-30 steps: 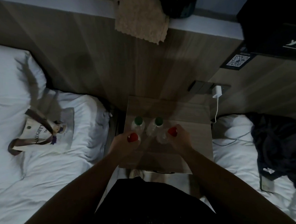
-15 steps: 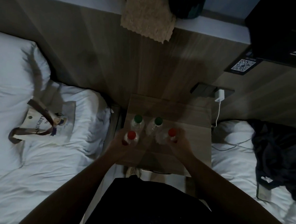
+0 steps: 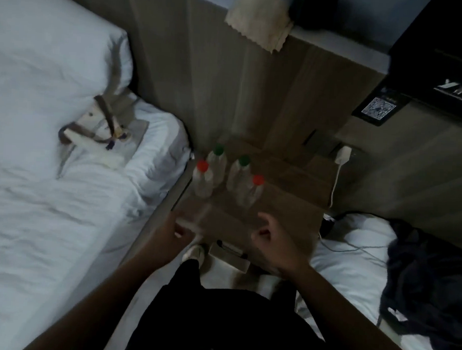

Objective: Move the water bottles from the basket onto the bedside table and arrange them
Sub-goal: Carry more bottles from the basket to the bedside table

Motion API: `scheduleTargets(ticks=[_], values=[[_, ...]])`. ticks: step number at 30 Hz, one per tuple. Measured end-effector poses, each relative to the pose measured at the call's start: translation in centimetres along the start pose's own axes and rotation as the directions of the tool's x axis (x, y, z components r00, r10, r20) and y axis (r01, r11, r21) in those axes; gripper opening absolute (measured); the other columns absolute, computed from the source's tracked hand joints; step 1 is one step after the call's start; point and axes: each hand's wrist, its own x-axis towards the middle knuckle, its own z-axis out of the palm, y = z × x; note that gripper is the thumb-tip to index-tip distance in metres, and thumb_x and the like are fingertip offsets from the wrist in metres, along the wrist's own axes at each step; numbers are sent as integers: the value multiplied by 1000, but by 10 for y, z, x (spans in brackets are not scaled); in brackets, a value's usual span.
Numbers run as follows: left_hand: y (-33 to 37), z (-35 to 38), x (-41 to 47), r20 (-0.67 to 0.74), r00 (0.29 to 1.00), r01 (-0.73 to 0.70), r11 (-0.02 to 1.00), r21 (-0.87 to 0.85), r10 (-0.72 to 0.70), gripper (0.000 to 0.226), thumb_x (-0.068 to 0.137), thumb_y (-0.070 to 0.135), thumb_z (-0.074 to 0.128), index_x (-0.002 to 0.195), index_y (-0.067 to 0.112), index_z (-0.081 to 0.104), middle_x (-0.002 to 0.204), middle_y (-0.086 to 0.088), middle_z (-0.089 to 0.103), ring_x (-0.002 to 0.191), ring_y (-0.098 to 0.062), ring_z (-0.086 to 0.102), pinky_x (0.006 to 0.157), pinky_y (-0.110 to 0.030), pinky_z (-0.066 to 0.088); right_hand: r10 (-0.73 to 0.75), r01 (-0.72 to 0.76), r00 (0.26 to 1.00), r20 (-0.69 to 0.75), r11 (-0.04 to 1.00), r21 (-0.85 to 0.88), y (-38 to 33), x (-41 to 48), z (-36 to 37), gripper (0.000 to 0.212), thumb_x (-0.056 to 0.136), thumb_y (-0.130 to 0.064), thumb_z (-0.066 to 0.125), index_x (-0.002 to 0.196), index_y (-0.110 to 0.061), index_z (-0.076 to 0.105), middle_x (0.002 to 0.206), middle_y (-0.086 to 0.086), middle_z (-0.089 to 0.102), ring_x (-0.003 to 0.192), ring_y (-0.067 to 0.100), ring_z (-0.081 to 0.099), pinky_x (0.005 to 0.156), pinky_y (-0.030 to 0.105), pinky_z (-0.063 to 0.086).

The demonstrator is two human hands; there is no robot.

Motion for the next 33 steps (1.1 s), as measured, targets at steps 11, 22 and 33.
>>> scheduleTargets(ticks=[11, 22, 33], values=[[-22, 13, -215, -202, 945, 264, 964, 16, -256, 63, 83, 28, 68, 136, 17, 37, 98, 2, 59, 80, -16, 63, 77, -31, 49, -117, 169, 945, 306, 974, -149, 22, -84, 26, 45, 89, -20, 62, 131, -21, 47, 99, -14, 52, 88, -1, 53, 81, 26, 44], [-74, 20, -356, -452, 729, 486, 854, -185, -514, 70, 84, 36, 65, 141, 20, 29, 124, -1, 58, 94, -14, 59, 84, -34, 48, -220, 499, 794, 566, 768, -402, -26, -147, 104, 53, 92, -28, 58, 141, -22, 38, 143, 2, 44, 129, 20, 44, 101, 33, 39], [-164, 8, -542, -498, 635, 492, 806, -329, -590, 71, 85, 36, 64, 144, 23, 26, 135, -2, 51, 99, -13, 55, 83, -27, 44, -287, 680, 668, 687, 611, -405, -14, -297, 261, 57, 88, -32, 60, 140, -25, 38, 142, 5, 43, 126, 22, 48, 103, 35, 42]])
